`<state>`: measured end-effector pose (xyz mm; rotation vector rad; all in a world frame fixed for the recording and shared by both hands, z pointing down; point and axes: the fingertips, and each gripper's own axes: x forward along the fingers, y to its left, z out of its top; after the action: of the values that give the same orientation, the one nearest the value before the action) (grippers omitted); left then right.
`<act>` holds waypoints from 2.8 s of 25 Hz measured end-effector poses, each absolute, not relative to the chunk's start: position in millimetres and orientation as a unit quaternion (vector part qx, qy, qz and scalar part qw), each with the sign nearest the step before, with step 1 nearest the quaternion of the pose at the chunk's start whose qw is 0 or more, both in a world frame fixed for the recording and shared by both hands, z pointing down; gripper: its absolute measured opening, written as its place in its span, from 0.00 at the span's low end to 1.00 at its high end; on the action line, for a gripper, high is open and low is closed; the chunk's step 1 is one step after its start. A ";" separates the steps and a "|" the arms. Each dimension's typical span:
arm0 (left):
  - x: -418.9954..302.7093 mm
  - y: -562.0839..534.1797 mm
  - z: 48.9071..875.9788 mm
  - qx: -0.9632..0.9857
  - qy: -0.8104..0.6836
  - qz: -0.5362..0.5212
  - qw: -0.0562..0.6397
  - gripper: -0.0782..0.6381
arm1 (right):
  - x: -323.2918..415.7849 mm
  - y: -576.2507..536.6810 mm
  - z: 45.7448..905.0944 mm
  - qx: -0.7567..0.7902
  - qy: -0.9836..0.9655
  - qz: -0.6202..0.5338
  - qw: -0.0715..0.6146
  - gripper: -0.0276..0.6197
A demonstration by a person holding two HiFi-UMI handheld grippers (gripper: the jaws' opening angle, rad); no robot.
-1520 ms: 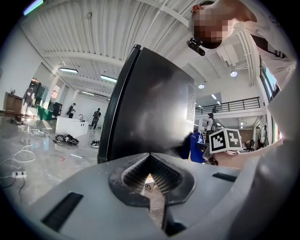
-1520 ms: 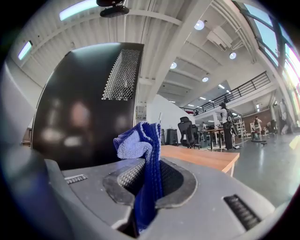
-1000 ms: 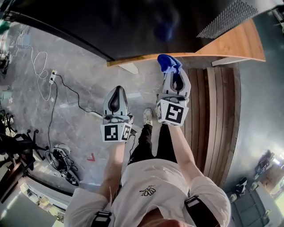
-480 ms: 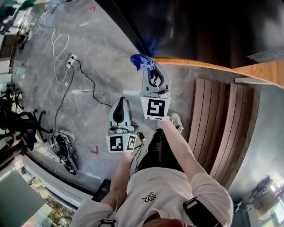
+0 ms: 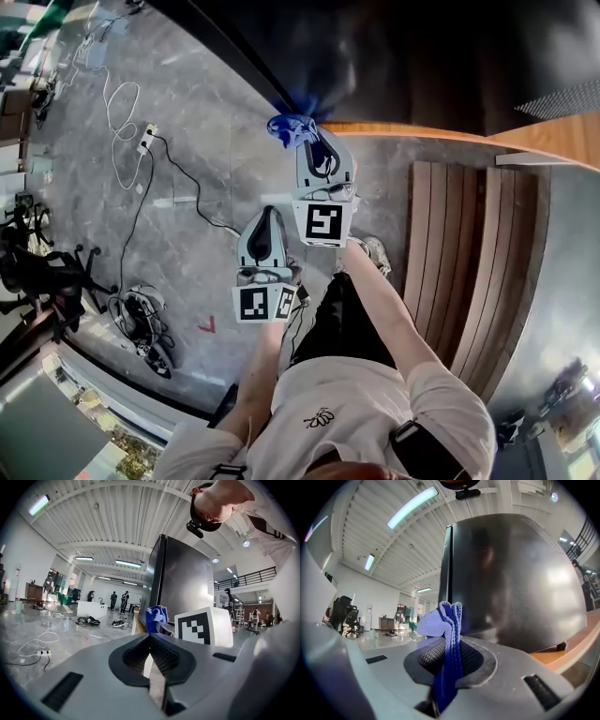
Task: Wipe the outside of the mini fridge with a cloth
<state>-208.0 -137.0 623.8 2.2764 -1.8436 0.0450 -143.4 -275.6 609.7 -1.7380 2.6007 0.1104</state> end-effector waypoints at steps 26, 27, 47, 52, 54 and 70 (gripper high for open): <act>-63.2 -196.0 614.3 0.841 -0.530 0.020 0.106 0.12 | 174.8 -271.0 633.2 -0.748 0.662 -0.028 -0.038 0.14; -61.4 -197.7 613.5 0.840 -0.531 0.020 0.106 0.12 | 180.8 -270.9 633.4 -0.750 0.660 -0.028 -0.041 0.14; -25.5 -215.1 451.1 0.832 -0.535 -0.125 0.074 0.12 | 215.4 -217.7 524.2 -0.730 0.677 -0.089 -0.033 0.14; -10.0 -172.0 426.7 0.861 -0.494 -0.099 0.065 0.12 | 153.1 -159.8 464.0 -0.673 0.733 -0.073 -0.063 0.14; -14.7 -156.3 412.0 0.865 -0.489 -0.099 0.059 0.12 | 139.9 -146.7 438.6 -0.660 0.747 -0.053 -0.066 0.14; -90.2 -141.6 376.9 0.819 -0.561 -0.118 0.029 0.12 | 118.4 -134.7 396.3 -0.637 0.769 -0.011 -0.039 0.14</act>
<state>-90.2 -141.6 376.9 2.5266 -1.7292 -0.3629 118.4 -134.7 396.3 -2.0535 2.4791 -0.0338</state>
